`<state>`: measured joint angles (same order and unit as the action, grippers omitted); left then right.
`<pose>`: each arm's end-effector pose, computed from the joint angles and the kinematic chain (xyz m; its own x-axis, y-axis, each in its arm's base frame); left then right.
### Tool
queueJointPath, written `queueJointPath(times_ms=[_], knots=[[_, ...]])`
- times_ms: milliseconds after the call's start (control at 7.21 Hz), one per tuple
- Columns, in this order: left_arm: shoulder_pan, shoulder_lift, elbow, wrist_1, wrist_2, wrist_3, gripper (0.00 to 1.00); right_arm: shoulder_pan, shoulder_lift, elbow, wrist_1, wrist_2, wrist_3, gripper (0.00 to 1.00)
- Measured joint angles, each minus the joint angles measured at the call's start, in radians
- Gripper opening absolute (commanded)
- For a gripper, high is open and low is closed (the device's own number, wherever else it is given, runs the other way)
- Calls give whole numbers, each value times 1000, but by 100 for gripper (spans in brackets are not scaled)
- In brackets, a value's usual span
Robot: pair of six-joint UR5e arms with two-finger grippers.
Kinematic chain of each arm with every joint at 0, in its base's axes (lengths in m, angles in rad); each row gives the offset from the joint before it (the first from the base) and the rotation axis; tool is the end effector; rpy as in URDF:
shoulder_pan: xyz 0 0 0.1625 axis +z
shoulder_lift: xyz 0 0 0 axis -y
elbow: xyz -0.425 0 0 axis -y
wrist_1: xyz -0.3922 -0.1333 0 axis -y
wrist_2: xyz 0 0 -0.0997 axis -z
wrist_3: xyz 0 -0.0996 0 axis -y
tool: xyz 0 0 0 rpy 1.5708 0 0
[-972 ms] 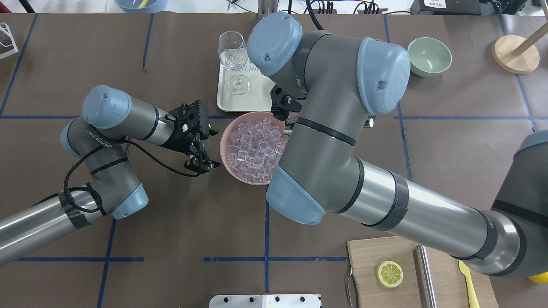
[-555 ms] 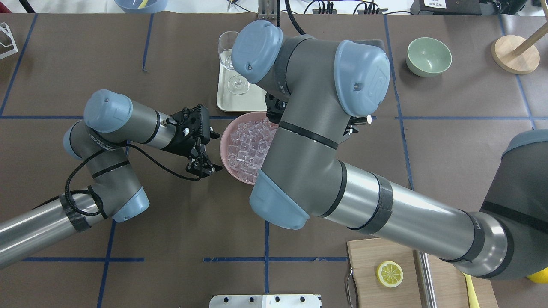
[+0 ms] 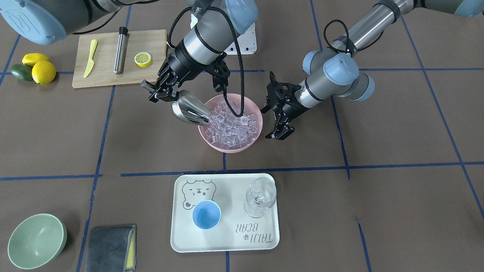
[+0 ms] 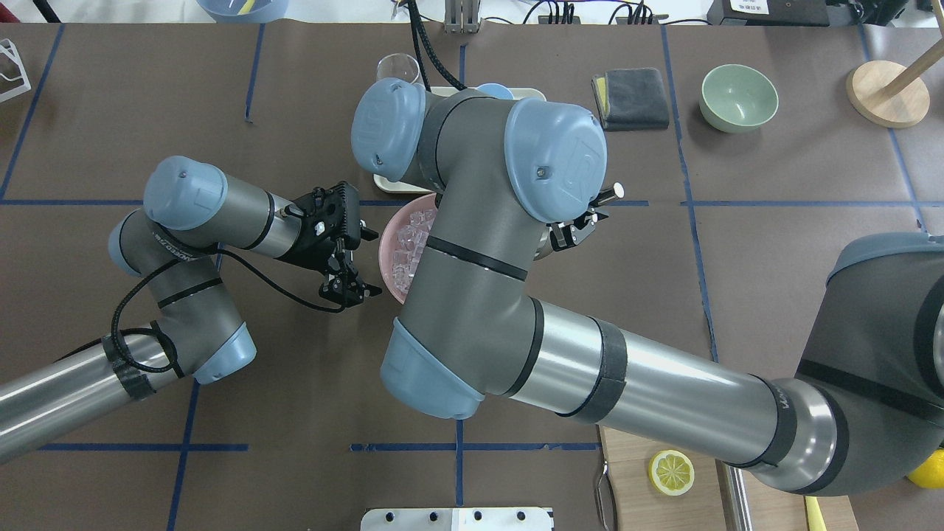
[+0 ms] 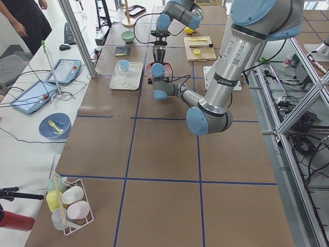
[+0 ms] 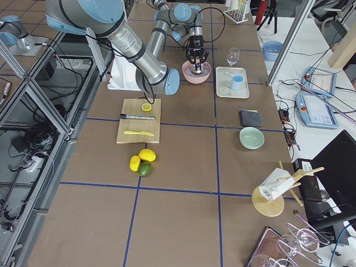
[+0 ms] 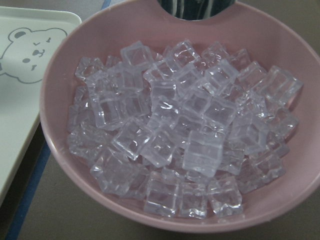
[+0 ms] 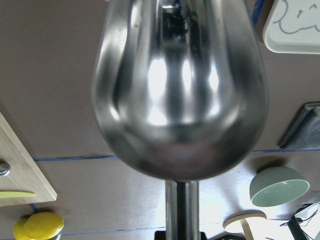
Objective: Put ice in cup with scoop
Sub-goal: 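Push the scoop through the ice cubes with the right gripper to fill it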
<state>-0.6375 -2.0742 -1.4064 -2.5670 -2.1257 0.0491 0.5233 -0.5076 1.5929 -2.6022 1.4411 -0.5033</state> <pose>0.4987 -0.4700 0.3272 0.0849 0.9936 -0.0751 -0.1920 0.0903 0.9772 -0.4980 -0.4561 0.1155 0.0222 -0.9900 -0.1391 0.9996 0.0246 -0.0151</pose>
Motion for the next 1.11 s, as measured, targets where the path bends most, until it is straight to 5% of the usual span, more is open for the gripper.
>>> queueJointPath(times_ms=[1110], knots=[[1,-2,31,-35,0,0,100,-42,9,-34,-21,-103,-81,0]])
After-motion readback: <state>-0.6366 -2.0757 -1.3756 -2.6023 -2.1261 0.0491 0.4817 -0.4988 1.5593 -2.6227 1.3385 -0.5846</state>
